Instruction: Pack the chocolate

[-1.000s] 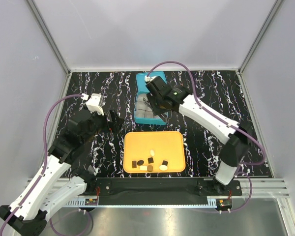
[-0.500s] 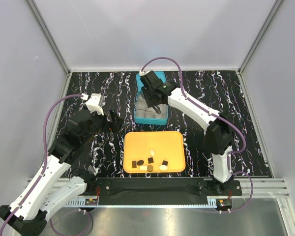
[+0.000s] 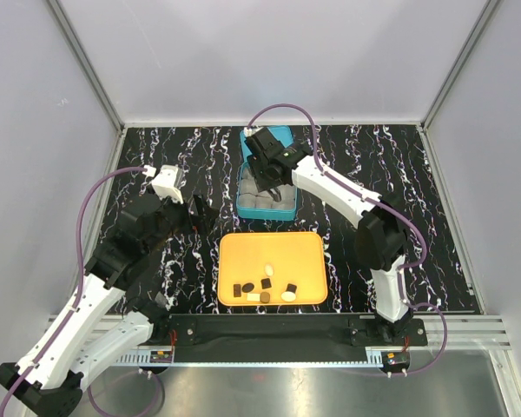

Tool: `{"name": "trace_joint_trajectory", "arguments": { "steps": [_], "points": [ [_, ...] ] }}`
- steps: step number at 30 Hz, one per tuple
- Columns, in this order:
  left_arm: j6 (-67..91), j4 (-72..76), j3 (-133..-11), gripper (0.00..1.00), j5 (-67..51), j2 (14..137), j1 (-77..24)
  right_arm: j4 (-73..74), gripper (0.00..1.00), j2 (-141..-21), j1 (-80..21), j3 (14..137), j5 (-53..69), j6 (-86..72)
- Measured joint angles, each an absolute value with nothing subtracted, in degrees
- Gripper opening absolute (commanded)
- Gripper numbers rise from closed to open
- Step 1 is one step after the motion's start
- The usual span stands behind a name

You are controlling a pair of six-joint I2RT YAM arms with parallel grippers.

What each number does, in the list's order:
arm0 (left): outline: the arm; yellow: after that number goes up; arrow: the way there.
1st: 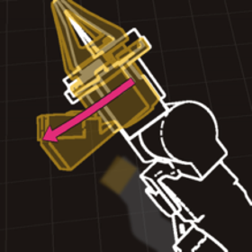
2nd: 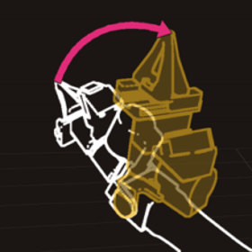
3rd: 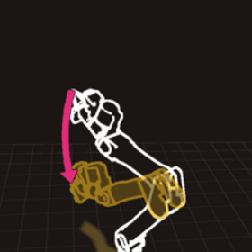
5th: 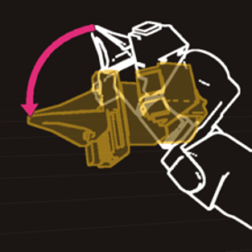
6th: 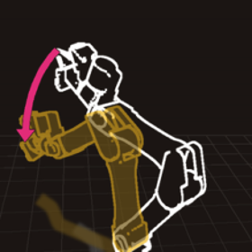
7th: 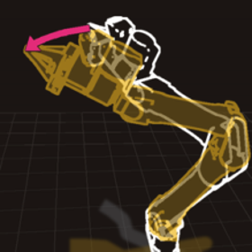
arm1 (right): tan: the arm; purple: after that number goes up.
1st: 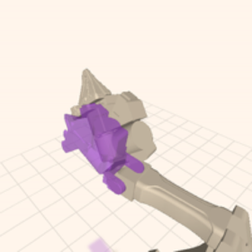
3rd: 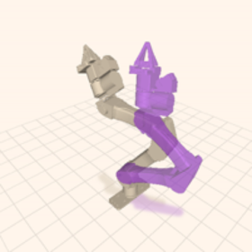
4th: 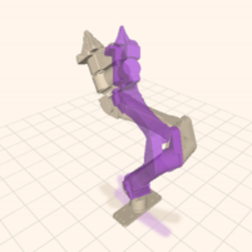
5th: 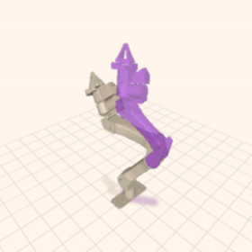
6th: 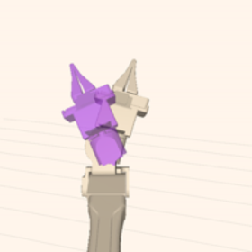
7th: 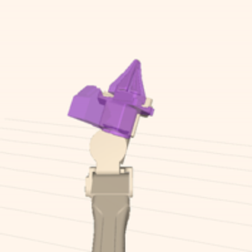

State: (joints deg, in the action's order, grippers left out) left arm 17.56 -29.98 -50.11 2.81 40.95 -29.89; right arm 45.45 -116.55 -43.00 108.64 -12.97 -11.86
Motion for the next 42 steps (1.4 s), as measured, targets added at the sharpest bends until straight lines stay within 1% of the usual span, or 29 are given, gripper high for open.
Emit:
{"name": "trace_joint_trajectory", "arguments": {
  "steps": [8,18,22,25,29,33,37,42],
  "points": [
    [17.6,-30.0,-50.1,0.99,2.8,40.9,-29.9,45.1,0.48,-116.6,-43.0,108.6,-13.0,-11.8],
    [17.6,-30.0,-50.1,0.99,2.8,40.9,-29.9,47.2,0.49,-116.5,-43.0,110.9,-13.0,-11.5],
    [17.6,-30.0,-50.1,0.99,2.8,40.9,-29.9,50.0,0.48,-113.9,-43.0,110.3,-12.3,-10.8],
    [17.6,-30.0,-50.1,0.99,2.8,40.9,-29.9,50.9,0.48,-107.7,-43.0,104.9,-11.3,-10.2],
    [17.6,-30.0,-50.1,0.99,2.8,40.9,-29.9,51.4,0.48,-95.0,-44.0,93.0,-9.3,-9.4],
    [17.6,-30.0,-50.1,0.99,2.8,40.9,-29.9,53.8,0.48,-85.0,-49.3,84.1,-9.1,-8.8],
    [17.6,-30.0,-50.1,0.99,2.8,41.0,-29.9,55.2,0.49,-80.6,-56.4,78.5,-8.3,-10.9],
    [17.6,-30.0,-50.1,0.99,2.9,41.0,-29.9,56.7,0.5,-79.7,-58.5,74.1,-7.9,-18.8]
  ]
}}
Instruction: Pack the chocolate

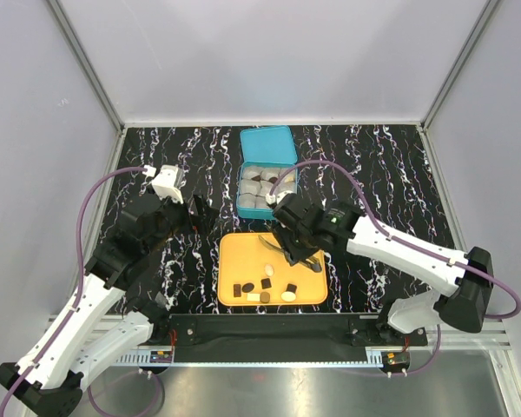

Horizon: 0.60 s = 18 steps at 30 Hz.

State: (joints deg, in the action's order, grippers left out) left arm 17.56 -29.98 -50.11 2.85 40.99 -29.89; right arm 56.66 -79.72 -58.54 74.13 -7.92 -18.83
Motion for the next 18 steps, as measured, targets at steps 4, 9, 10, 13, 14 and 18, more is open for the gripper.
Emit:
{"name": "trace_joint_trajectory", "arguments": {
  "steps": [4,9,10,13,14,18],
  "points": [
    [17.6,-30.0,-50.1,0.99,2.9,41.0,-29.9,56.9,0.5,-79.0,-60.3,71.2,-7.9,-25.3],
    [17.6,-30.0,-50.1,0.99,2.8,41.0,-29.9,56.9,0.51,-77.3,-62.8,69.3,-7.8,-31.5],
    [17.6,-30.0,-50.1,0.99,2.8,41.0,-29.9,56.9,0.5,-77.2,-63.3,69.3,-7.9,-32.5],
    [17.6,-30.0,-50.1,0.99,2.8,41.0,-29.9,56.9,0.5,-77.2,-65.2,69.3,-7.9,-35.0],
    [17.6,-30.0,-50.1,0.99,2.8,41.0,-29.9,56.9,0.5,-77.2,-65.9,69.3,-7.9,-35.7],
    [17.6,-30.0,-50.1,0.99,2.8,41.0,-29.9,56.9,0.5,-77.6,-67.6,69.3,-7.9,-37.8]
  ]
}}
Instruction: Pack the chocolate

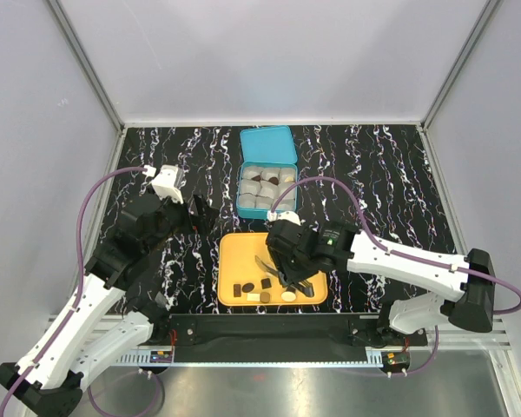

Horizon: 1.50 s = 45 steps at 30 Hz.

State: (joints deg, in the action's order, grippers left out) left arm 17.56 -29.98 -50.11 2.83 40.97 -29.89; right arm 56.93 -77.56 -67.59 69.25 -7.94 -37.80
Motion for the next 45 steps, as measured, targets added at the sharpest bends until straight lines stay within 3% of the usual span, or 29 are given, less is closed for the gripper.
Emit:
{"name": "trace_joint_trajectory", "arguments": {
  "steps": [17,45],
  "points": [
    [17.6,-30.0,-50.1,0.99,2.8,40.9,-29.9,57.2,0.5,-78.8,-70.4,65.8,-8.5,-42.5],
    [17.6,-30.0,-50.1,0.99,2.8,40.9,-29.9,58.0,0.38,-80.7,-70.5,69.1,-8.6,-40.9]
  ]
}}
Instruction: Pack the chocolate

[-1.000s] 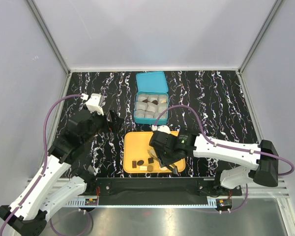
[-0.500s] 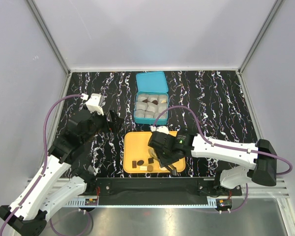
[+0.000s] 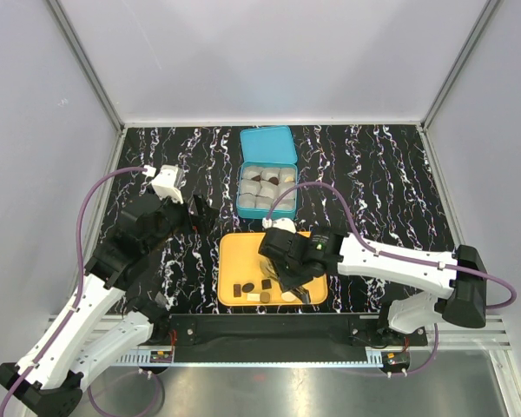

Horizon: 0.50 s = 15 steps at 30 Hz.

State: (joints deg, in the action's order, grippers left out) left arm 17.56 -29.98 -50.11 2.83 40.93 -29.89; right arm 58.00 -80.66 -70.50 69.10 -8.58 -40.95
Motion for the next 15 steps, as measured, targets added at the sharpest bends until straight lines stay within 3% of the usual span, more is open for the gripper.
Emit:
{"name": "trace_joint_trajectory", "arguments": {
  "steps": [15],
  "points": [
    [17.6,-30.0,-50.1,0.99,3.2,40.7,-29.9,60.8,0.37,-82.1,-67.0,77.3,-12.8,-34.6]
  ]
}}
